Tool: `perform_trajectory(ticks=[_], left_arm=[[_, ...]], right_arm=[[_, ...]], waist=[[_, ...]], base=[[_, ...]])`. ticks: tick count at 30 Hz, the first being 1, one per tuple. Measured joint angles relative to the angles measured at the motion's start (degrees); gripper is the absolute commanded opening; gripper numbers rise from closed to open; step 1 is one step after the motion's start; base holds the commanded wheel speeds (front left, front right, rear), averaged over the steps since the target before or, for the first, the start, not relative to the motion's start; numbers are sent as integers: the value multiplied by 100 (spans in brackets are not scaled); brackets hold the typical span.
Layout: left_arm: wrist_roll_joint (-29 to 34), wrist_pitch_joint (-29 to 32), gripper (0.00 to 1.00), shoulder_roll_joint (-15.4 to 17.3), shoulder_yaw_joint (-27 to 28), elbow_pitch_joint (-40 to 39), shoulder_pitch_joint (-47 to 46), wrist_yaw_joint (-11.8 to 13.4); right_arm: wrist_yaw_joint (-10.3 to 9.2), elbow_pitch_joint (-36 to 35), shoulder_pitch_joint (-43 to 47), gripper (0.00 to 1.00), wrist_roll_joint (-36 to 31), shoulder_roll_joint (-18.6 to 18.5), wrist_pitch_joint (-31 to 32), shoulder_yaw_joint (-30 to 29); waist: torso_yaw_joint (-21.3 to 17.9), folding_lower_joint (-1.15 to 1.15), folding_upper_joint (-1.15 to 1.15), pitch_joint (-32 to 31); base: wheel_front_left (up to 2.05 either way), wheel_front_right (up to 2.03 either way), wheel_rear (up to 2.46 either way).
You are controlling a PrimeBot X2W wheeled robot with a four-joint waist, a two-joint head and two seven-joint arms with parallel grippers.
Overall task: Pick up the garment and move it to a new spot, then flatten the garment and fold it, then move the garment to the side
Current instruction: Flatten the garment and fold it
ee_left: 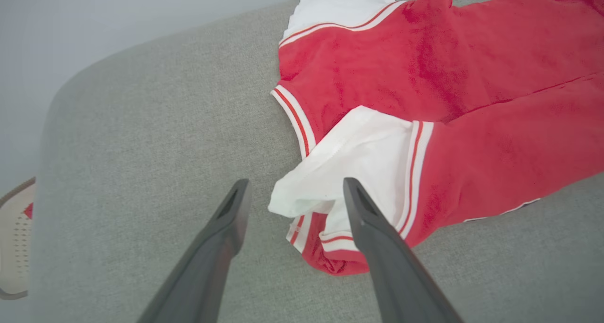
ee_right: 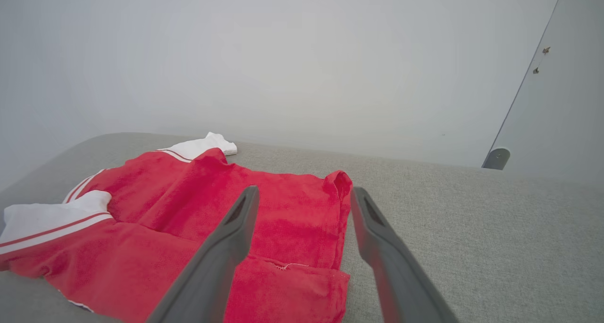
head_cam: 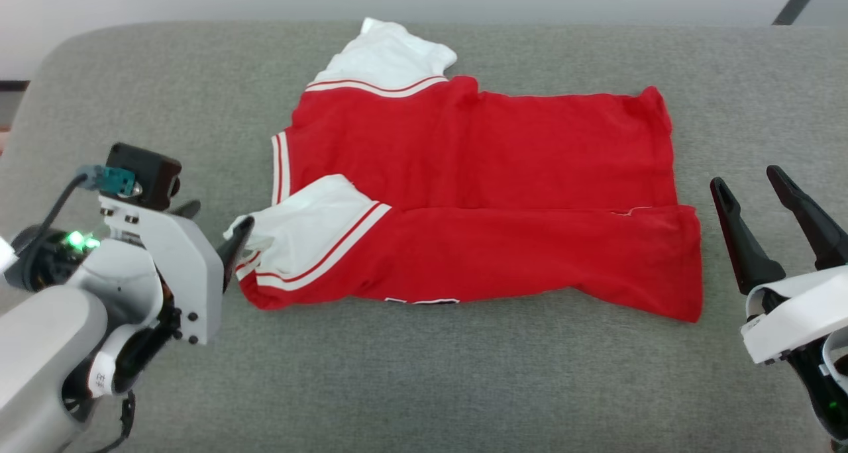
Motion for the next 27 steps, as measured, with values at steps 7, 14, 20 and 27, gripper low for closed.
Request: perform_trajectory(ticks=[7,14,20,27], left_arm=[[-845,975,100,51,46,24,124,277],[-1314,1871,100,54,-32,421,71,480],[-1316,2279,100,-65,-191,904,-121,522],[-1207,2451,100,-337,-374,1541,-276,424]], right_arm=[[0,-192,225,100,-47,289,-119,-30],[0,-257,386,100,-90,492,-119,-123],[0,-296,452,100,-90,579,-115,-156],[0,-331,448,100,-88,635,-107,-179]], waist=[[-242,0,0,-39],[-519,0,0,-58],[-694,0,0,-25],[-785,0,0,118]], base=[[0,0,0],[0,0,0],[0,0,0],[0,0,0]])
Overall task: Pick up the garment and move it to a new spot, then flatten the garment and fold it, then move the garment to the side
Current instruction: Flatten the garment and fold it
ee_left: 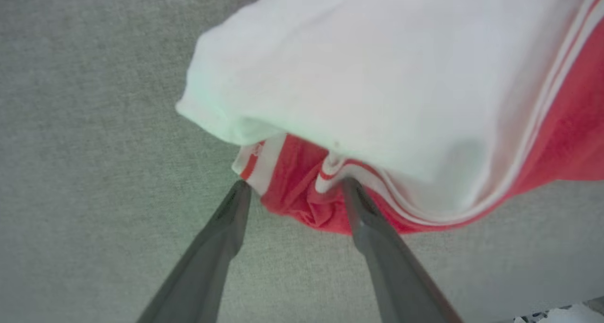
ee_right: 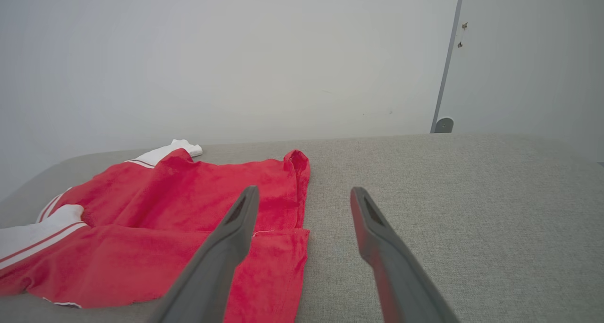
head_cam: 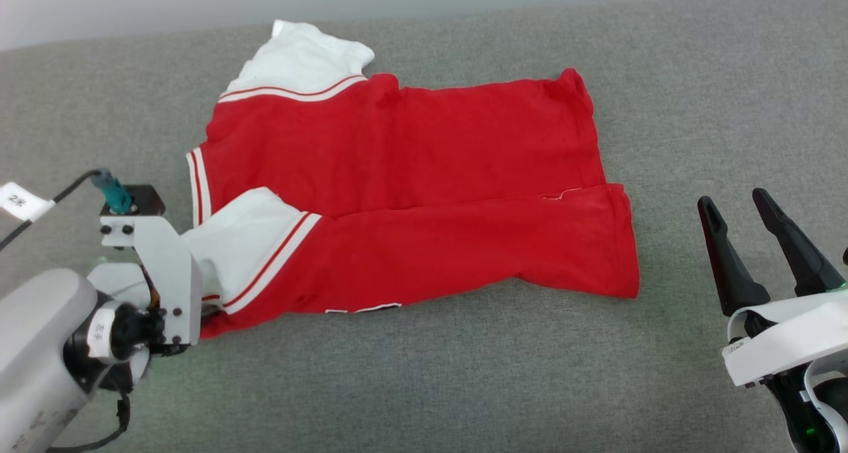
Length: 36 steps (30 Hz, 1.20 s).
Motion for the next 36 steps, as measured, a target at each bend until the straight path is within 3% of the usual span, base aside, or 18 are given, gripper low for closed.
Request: perform_trajectory(ticks=[13,14,15,25,36], left_arm=[[-142,75,100,-390,24,799,-172,-212],[-186,99,42,-414,41,837,-174,-213],[-221,105,0,-427,64,868,-178,-242],[-280,73,0,-522,149,936,-243,-291],[-263,70,0,-573,167,706,-353,-204]], right_arm=[[0,-37,-23,100,25,26,68,-58],[0,-37,-23,100,38,26,74,-60],[0,-36,-24,100,49,29,113,-67],[0,-20,-26,100,132,-43,783,-148],[0,29,-146,100,372,-192,2517,-137]], waist=[[-47,0,0,224],[-44,0,0,232],[-41,0,0,239],[34,0,0,300],[232,0,0,445]], base=[[0,0,0],[0,0,0],[0,0,0],[0,0,0],[0,0,0]])
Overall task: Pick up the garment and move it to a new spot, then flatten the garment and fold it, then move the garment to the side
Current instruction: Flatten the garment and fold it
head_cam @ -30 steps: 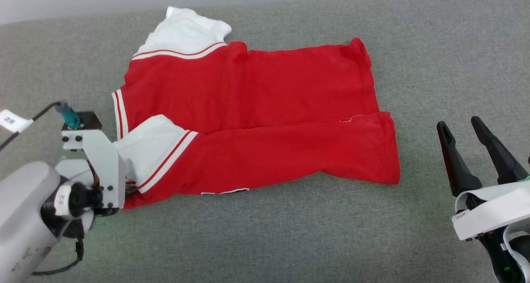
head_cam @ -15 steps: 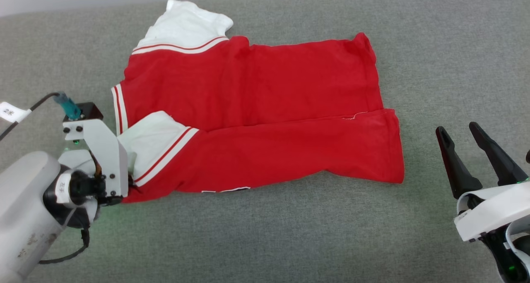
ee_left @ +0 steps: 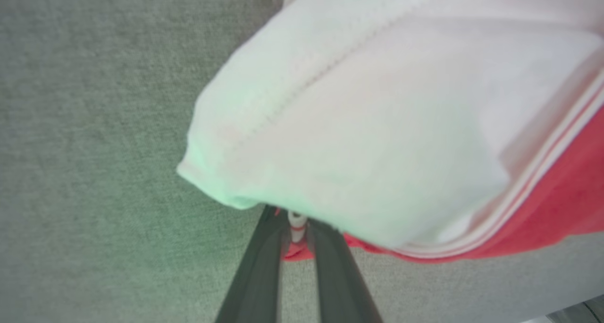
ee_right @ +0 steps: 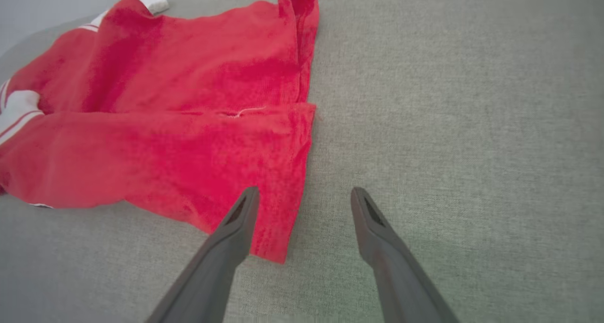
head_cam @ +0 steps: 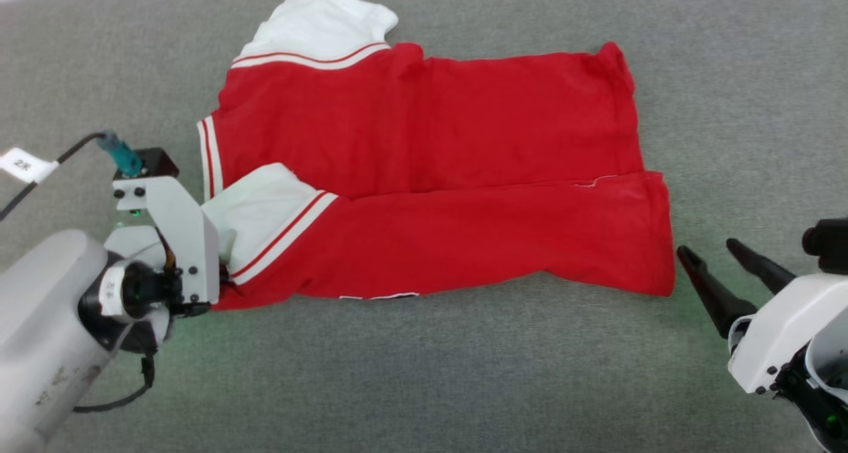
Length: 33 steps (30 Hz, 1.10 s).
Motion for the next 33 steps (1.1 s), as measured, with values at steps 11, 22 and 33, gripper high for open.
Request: perform_trajectory(ticks=[11,22,33], left_arm=[[91,-83,0,-200,-5,-119,-196,-86],[70,-207,0,-331,44,-13,-237,-210],[-1,-381,0,-278,141,-53,-133,-250]], right_arm=[[0,598,-353,100,-79,-25,801,213],[-5,968,-708,0,-110,-46,1092,356],[2,947,-728,0,-64,-153,1238,82]], waist=[[284,0,0,256],[422,0,0,331],[428,0,0,164]], base=[[0,0,0],[0,0,0],[0,0,0]])
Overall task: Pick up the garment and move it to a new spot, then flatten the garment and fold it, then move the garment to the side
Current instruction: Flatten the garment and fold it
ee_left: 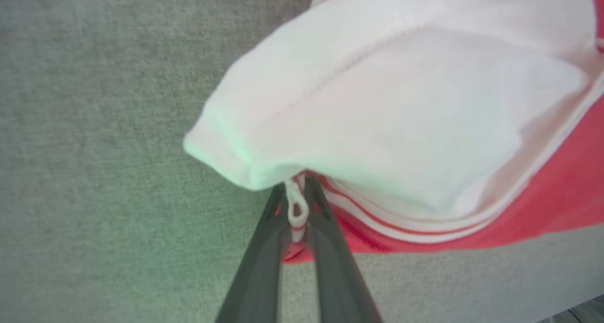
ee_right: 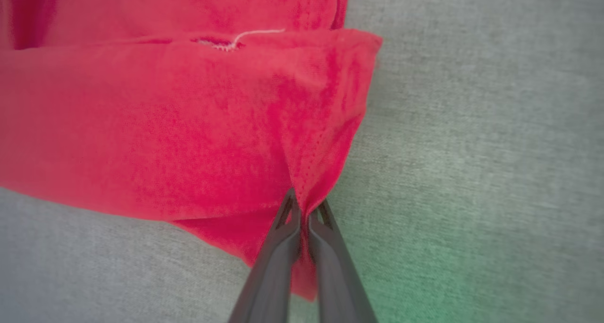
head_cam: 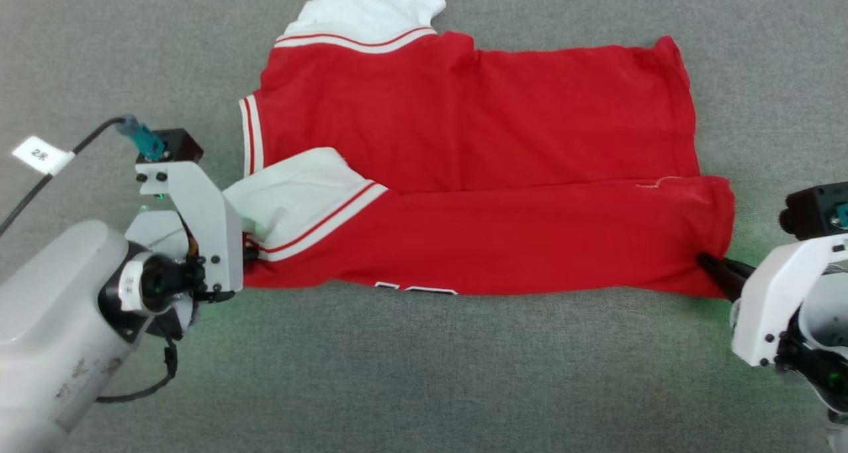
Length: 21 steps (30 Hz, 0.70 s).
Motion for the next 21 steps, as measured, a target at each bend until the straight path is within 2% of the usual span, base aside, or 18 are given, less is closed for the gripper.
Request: perform_trajectory(ticks=[11,21], left_arm=[[-107,68,0,358,54,-494,266,167],[-149,176,0,649,14,-1254,581,486]], right_arm=[[0,-298,298,0,45,-212,285,-318],[-1,-738,740,0,203,-416,673,-327]], waist=[[91,0,0,-315],[228,0,0,-571]], base=[[0,0,0],[0,0,0]])
